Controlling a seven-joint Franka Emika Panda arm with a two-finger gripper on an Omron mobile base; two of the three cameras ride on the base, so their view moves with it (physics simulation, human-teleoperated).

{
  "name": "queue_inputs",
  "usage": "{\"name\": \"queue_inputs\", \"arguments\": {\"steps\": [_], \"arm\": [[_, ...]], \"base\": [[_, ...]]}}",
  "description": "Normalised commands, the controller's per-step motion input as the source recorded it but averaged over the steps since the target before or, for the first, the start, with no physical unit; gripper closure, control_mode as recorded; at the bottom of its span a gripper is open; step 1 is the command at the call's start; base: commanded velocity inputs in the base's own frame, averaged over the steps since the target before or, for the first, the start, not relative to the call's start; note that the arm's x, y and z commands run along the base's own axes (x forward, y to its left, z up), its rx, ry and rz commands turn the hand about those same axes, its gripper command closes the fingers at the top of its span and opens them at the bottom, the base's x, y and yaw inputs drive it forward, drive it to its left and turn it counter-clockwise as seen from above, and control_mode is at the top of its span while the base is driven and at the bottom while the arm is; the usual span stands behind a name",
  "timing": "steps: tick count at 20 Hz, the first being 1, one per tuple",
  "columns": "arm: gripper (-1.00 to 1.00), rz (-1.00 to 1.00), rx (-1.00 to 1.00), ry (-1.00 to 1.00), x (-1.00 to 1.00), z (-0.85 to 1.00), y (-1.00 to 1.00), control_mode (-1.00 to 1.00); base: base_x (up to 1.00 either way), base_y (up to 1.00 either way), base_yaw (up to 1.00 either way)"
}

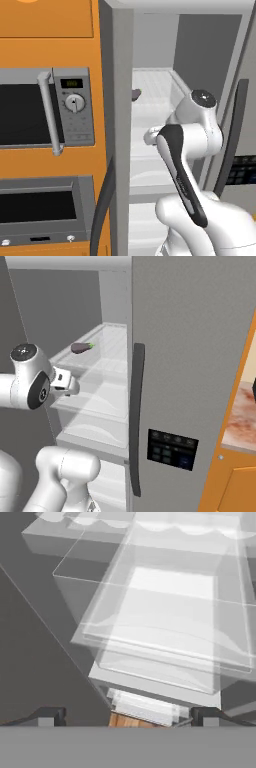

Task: Open the fridge, remove the tangerine, eggplant, and steak, and place them on any counter.

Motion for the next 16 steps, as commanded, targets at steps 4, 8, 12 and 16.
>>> {"name": "queue_inputs", "arguments": {"steps": [4, 8, 12, 16], "arm": [[-1.00, -0.05, 0.00, -0.27, 0.32, 0.99, -0.02, -1.00], [-1.00, -0.07, 0.07, -0.14, 0.47, 0.99, -0.18, -1.00], [-1.00, -0.02, 0.15, -0.10, 0.76, 0.66, -0.15, -1.00], [-1.00, -0.03, 0.08, -0.09, 0.86, 0.15, 0.09, -1.00]], "base": [[0.00, 0.00, 0.00], [0.00, 0.00, 0.00], [0.00, 0.00, 0.00], [0.00, 0.00, 0.00]]}}
